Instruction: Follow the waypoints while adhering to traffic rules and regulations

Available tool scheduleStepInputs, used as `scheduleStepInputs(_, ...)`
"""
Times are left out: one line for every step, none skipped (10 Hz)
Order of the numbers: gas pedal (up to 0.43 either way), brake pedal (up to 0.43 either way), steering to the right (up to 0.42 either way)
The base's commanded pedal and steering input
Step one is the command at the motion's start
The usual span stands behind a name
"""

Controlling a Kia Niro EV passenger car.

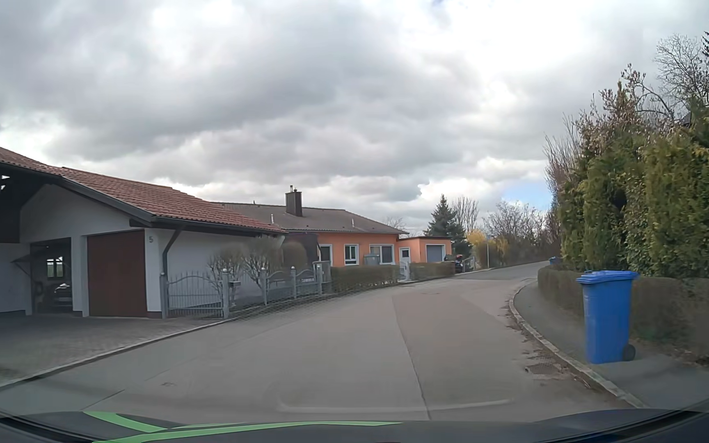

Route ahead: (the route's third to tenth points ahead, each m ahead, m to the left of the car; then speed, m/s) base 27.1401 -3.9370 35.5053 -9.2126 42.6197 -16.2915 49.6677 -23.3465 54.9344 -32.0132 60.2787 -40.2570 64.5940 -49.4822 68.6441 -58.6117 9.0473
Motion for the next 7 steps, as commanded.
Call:
scheduleStepInputs(0.067, 0.0, 0.069)
scheduleStepInputs(0.067, 0.0, 0.071)
scheduleStepInputs(0.067, 0.0, 0.071)
scheduleStepInputs(0.067, 0.0, 0.073)
scheduleStepInputs(0.067, 0.0, 0.074)
scheduleStepInputs(0.067, 0.0, 0.076)
scheduleStepInputs(0.067, 0.0, 0.078)
